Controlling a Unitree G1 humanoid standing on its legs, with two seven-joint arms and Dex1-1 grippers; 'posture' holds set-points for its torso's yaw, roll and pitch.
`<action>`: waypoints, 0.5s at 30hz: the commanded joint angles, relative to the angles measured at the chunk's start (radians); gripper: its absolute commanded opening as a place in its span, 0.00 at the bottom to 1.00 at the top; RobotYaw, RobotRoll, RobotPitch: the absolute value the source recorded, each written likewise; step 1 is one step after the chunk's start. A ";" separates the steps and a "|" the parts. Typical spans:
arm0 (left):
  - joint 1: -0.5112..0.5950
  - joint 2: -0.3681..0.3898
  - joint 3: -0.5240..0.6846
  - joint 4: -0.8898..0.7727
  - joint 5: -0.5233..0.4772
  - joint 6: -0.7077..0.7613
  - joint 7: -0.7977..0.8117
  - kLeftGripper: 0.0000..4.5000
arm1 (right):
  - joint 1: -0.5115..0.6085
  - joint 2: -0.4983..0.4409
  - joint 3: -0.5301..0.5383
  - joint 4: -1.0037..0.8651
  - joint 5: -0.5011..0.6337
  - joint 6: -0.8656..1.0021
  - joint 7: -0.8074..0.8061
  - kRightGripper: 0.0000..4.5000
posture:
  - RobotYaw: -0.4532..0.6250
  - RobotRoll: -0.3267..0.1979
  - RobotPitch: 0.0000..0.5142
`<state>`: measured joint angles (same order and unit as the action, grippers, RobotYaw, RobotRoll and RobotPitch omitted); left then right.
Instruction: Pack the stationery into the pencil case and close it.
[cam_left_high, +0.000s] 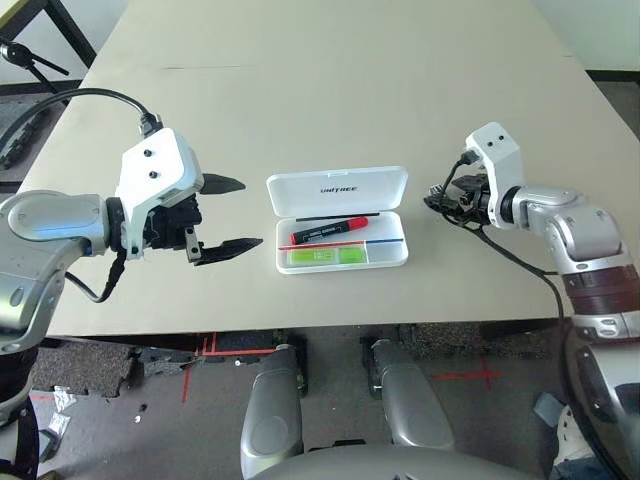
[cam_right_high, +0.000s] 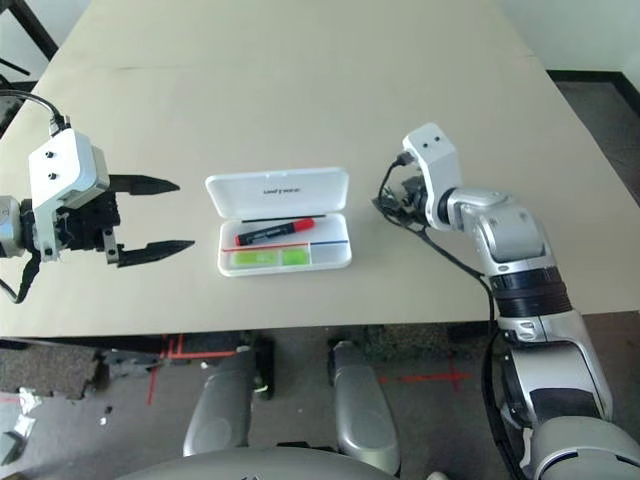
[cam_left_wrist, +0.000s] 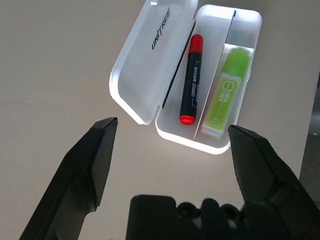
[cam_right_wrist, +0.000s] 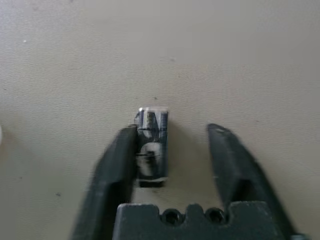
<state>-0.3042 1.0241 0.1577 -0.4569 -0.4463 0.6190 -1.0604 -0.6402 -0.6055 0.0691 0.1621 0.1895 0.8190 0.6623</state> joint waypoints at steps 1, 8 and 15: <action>-0.003 0.010 -0.007 -0.012 -0.011 0.007 0.003 1.00 | 0.000 -0.013 0.025 0.009 -0.002 -0.015 0.045 0.29 | 0.43 0.62 0.45; -0.011 0.016 -0.012 0.016 0.000 -0.011 -0.004 1.00 | -0.020 -0.112 0.071 0.009 -0.035 -0.172 0.216 0.08 | 0.41 0.62 0.45; -0.009 0.022 -0.019 0.028 0.004 -0.027 -0.009 1.00 | -0.047 -0.188 0.089 0.025 -0.011 -0.421 0.477 0.08 | 0.41 0.62 0.44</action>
<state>-0.3102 1.0326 0.1525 -0.4234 -0.4468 0.6009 -1.0599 -0.6806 -0.7805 0.1468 0.1818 0.1599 0.4649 1.0670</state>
